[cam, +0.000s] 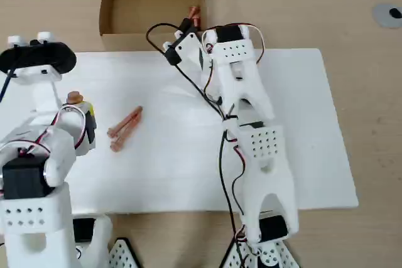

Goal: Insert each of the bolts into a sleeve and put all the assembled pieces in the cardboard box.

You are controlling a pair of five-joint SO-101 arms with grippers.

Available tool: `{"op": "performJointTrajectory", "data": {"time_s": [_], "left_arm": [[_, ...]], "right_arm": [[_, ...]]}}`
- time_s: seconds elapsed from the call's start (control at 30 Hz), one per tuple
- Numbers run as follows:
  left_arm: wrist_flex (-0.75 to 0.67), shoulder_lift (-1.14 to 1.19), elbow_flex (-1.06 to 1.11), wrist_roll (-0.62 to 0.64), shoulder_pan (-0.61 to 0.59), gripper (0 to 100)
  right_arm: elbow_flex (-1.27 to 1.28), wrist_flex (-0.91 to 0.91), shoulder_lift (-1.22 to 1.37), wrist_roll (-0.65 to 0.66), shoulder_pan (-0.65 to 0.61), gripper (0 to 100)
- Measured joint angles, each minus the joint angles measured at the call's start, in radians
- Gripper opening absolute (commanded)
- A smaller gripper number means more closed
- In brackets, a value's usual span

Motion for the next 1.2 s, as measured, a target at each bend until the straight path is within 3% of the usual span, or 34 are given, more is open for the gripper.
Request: {"op": "performJointTrajectory", "data": {"time_s": [0.2,0.63,1.2], "left_arm": [[0.037,-0.020,0.000,0.000,0.000,1],[0.068,-0.023,0.000,0.000,0.000,1],[0.068,-0.023,0.000,0.000,0.000,1]], "right_arm": [[0.000,0.011,-0.060,0.002,0.006,1.0],[0.028,0.012,-0.509,-0.017,0.034,1.0],[0.499,0.009,-0.571,0.020,0.009,1.1]]}}
